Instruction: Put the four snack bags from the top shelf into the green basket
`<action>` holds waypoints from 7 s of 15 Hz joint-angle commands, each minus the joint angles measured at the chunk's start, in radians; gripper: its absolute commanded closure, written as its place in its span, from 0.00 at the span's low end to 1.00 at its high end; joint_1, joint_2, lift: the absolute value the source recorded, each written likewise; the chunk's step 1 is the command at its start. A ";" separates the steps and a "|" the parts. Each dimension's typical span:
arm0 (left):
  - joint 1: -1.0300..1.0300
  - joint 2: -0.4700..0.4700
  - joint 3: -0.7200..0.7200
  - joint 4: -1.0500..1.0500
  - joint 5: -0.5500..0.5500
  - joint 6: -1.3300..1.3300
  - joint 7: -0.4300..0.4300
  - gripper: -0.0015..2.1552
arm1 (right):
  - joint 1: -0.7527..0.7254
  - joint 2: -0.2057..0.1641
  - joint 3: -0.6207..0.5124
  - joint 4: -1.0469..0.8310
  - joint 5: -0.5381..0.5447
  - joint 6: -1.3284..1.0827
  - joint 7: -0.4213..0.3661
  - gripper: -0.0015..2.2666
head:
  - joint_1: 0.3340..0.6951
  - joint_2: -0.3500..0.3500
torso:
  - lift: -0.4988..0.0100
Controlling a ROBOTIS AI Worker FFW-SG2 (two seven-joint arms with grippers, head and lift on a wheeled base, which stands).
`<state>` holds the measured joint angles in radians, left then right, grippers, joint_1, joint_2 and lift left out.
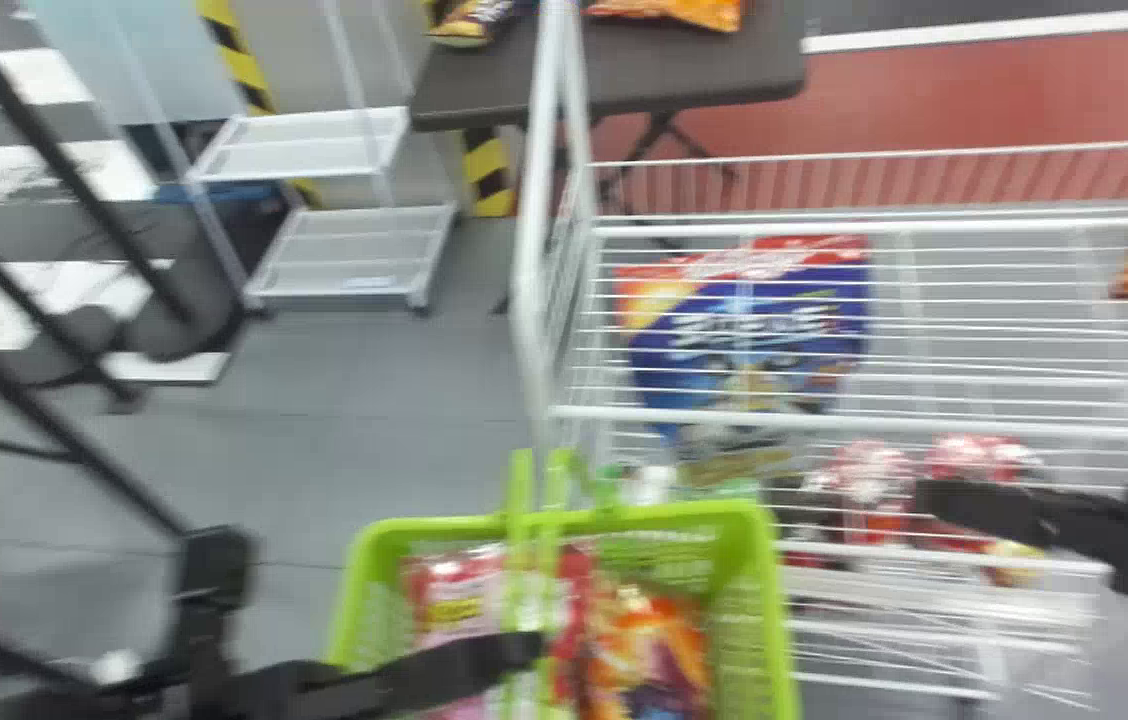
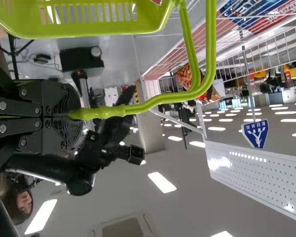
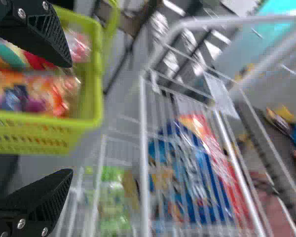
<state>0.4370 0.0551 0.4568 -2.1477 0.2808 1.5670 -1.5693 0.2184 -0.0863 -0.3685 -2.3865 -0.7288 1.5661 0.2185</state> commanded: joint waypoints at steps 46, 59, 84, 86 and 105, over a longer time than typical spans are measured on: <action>0.005 0.006 0.045 0.069 0.024 0.004 -0.011 0.99 | 0.151 0.017 0.303 -0.281 0.190 0.006 -0.130 0.99 | 1.00 0.60 | 0.98; -0.008 0.008 0.045 0.072 0.021 0.004 -0.011 0.99 | 0.156 0.054 0.448 -0.134 -0.037 0.006 -0.130 0.99 | 1.00 1.00 | 0.98; -0.047 0.042 0.046 0.146 0.037 0.004 -0.011 0.99 | 0.292 0.033 0.298 0.285 0.652 -1.395 -0.103 0.02 | 1.00 0.46 | 0.98; -0.046 0.038 0.059 0.146 0.038 0.004 -0.011 0.99 | 0.334 0.033 0.281 0.300 0.648 -1.481 -0.091 0.02 | 1.00 0.39 | 0.98; -0.009 0.019 0.077 0.111 0.052 0.004 -0.011 0.99 | 0.372 0.033 0.278 0.323 0.612 -1.564 -0.090 0.04 | 1.00 0.34 | 0.98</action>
<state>0.4275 0.0736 0.5346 -2.0371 0.3326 1.5671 -1.5693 0.5906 -0.0537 -0.0919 -2.0632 -0.1166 0.0024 0.1288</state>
